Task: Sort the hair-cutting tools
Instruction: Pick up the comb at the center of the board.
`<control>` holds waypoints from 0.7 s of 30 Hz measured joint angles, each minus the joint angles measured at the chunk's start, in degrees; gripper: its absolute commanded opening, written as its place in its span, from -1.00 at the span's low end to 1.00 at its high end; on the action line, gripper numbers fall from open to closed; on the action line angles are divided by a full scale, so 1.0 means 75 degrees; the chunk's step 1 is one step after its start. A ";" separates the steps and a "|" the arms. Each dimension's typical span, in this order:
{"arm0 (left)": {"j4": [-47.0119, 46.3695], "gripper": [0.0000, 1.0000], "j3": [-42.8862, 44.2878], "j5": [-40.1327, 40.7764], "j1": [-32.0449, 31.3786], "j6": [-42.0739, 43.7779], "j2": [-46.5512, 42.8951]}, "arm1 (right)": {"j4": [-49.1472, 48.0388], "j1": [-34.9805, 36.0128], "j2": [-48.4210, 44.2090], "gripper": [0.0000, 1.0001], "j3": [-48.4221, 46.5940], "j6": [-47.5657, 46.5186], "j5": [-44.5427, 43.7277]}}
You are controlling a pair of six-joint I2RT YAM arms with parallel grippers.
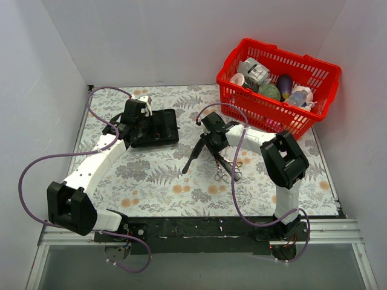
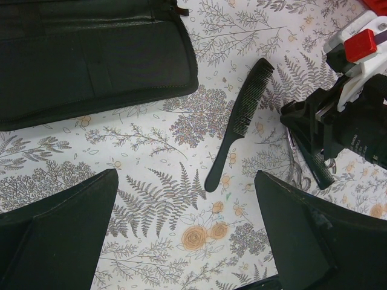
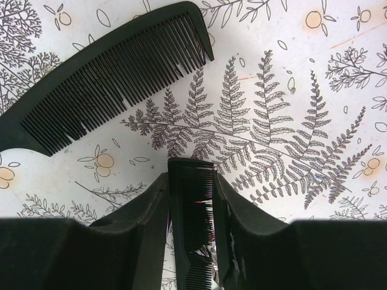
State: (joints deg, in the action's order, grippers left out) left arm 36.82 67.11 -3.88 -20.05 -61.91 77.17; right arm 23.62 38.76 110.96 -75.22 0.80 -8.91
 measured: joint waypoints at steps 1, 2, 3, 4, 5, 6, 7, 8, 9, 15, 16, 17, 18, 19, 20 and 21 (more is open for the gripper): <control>0.0000 0.96 0.0000 0.0000 0.0000 0.0000 0.0000 | 0.0003 0.0000 0.0000 -0.46 0.0000 0.0000 0.0000; 0.0000 0.96 0.0000 -0.0003 0.0000 0.0000 0.0000 | 0.0006 0.0000 0.0000 -0.46 0.0000 0.0000 -0.0006; 0.0000 0.96 0.0000 0.0000 0.0000 -0.0003 0.0000 | 0.0026 0.0009 0.0000 -0.46 -0.0003 0.0000 -0.0029; 0.0000 0.96 0.0000 0.0000 0.0000 0.0000 0.0000 | 0.0061 0.0023 -0.0003 -0.46 -0.0017 0.0000 -0.0061; 0.0000 0.96 0.0000 0.0000 0.0000 0.0000 0.0000 | 0.0111 0.0032 -0.0003 -0.46 -0.0052 0.0000 -0.0122; 0.0000 0.96 0.0000 -0.0003 0.0000 -0.0003 0.0000 | 0.0172 0.0047 -0.0003 -0.46 -0.0099 0.0000 -0.0189; 0.0000 0.96 0.0000 -0.0003 0.0000 0.0000 0.0000 | 0.0256 0.0061 -0.0009 -0.46 -0.0163 0.0000 -0.0245; 0.0000 0.97 0.0000 -0.0003 0.0000 0.0000 0.0000 | 0.0338 0.0090 -0.0038 -0.45 -0.0251 0.0000 -0.0364; 0.0000 0.96 0.0000 -0.0006 0.0000 0.0000 0.0000 | 0.0405 0.0111 -0.0079 -0.45 -0.0309 -0.0003 -0.0443; 0.0000 0.96 0.0000 -0.0015 0.0000 0.0000 0.0000 | 0.0836 0.0286 -0.0708 -0.44 -0.0766 -0.0099 -0.0860; 0.0000 0.96 0.0000 -0.0017 0.0000 -0.0003 0.0000 | 0.0898 0.0306 -0.0822 -0.44 -0.0819 -0.0111 -0.0883; 0.0000 0.96 0.0000 -0.0026 0.0000 0.0000 0.0000 | 0.0965 0.0344 -0.0956 -0.45 -0.0889 -0.0111 -0.0889; 0.0000 0.96 0.0000 -0.0029 0.0000 -0.0003 0.0000 | 0.1023 0.0385 -0.1081 -0.45 -0.0944 -0.0114 -0.0883; 0.0000 0.96 0.0000 -0.0032 0.0000 0.0000 0.0000 | 0.1058 0.0423 -0.1198 -0.45 -0.0962 -0.0102 -0.0880; 0.0000 0.96 0.0000 -0.0032 0.0000 0.0000 0.0000 | 0.1110 0.0507 -0.1384 -0.44 -0.0962 -0.0073 -0.0866; 0.0000 0.96 0.0000 -0.0032 0.0000 -0.0003 0.0000 | 0.1148 0.0565 -0.1489 -0.45 -0.0962 -0.0052 -0.0845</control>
State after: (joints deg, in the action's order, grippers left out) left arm 36.82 67.11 -4.12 -20.05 -61.93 77.17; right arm 32.23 43.00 99.79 -82.43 0.40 -15.25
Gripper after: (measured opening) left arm 0.981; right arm 0.380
